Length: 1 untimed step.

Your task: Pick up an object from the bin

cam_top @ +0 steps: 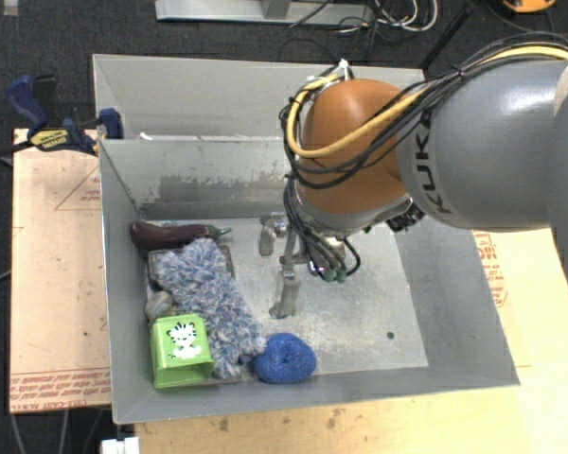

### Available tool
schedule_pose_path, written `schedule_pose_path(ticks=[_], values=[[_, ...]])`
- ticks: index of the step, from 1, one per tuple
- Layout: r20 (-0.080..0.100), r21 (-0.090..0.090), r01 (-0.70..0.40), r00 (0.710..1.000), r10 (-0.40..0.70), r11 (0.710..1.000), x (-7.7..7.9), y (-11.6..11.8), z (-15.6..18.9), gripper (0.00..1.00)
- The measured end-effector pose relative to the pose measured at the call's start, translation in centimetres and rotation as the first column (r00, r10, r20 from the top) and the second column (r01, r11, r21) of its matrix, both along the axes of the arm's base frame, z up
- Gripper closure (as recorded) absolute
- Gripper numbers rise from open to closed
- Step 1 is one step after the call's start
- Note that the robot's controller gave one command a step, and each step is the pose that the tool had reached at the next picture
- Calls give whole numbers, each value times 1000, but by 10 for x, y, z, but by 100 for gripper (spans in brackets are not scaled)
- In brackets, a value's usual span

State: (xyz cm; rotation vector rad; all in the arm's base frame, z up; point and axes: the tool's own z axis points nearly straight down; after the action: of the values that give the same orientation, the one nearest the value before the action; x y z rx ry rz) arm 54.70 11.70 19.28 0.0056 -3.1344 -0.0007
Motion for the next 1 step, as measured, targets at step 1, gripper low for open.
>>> schedule_pose_path(ticks=[1], values=[[8,1,3,1000,-3,1000,1,-1,5,0]])
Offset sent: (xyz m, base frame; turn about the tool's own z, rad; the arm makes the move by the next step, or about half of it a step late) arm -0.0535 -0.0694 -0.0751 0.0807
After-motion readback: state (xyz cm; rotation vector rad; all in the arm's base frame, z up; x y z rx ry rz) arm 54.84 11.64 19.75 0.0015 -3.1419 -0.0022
